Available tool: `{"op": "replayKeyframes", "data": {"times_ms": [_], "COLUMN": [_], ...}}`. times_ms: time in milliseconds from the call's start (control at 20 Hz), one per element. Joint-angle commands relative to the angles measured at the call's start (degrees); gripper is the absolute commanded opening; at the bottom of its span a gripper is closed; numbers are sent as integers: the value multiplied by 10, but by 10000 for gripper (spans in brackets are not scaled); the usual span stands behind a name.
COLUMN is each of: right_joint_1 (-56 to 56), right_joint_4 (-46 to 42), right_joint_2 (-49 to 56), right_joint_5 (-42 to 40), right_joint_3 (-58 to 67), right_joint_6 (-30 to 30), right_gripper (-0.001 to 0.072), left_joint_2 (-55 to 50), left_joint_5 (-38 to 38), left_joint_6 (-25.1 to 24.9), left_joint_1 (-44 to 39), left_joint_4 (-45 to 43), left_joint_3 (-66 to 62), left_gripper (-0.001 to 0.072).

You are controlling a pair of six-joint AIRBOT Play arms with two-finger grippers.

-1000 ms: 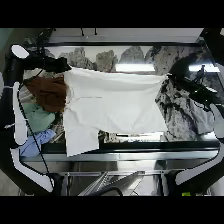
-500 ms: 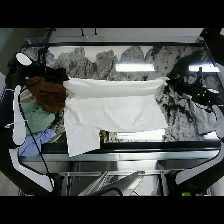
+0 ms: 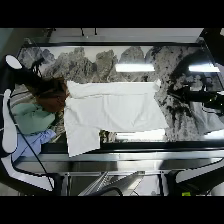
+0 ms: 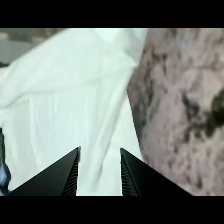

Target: Fold the shirts.

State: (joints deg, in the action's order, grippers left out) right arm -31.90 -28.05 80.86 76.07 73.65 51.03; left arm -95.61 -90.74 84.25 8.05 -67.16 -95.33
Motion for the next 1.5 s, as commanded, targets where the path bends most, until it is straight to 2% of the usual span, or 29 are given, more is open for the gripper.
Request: {"op": "replayKeyframes", "data": {"times_ms": [0,200,350,500,700,750,800,850,900,950,1000,1200,1450], "right_joint_1": [-36,-55,-52,-52,-45,-41,-35,-24,-13,-2,9,45,28], "right_joint_4": [-115,-119,-118,-119,-124,-135,-145,-149,-149,-154,-163,-194,-198], "right_joint_2": [-36,-61,-61,-61,-61,-61,-60,-58,-54,-47,-38,7,-10], "right_joint_5": [66,41,50,70,85,85,84,79,71,62,54,51,57], "right_joint_3": [-55,-110,-116,-116,-116,-117,-120,-126,-131,-135,-135,-135,-92], "right_joint_6": [21,8,8,6,6,7,7,7,4,4,4,4,0], "right_gripper": [300,300,300,300,301,303,311,385,401,400,401,399,381], "left_joint_2": [107,186,191,152,72,60,49,41,33,24,16,6,26], "left_joint_5": [15,151,257,285,273,271,268,264,257,244,226,182,155], "left_joint_6": [-5,-51,-149,-202,-227,-227,-228,-230,-231,-238,-247,-249,-249], "left_joint_1": [17,40,57,57,57,57,57,57,53,48,45,50,84], "left_joint_4": [-43,-16,108,138,149,148,148,148,148,148,148,144,143], "left_joint_3": [222,448,499,488,425,408,389,374,363,356,350,346,346], "left_gripper": [671,671,670,670,669,614,499,430,290,91,14,14,14]}}
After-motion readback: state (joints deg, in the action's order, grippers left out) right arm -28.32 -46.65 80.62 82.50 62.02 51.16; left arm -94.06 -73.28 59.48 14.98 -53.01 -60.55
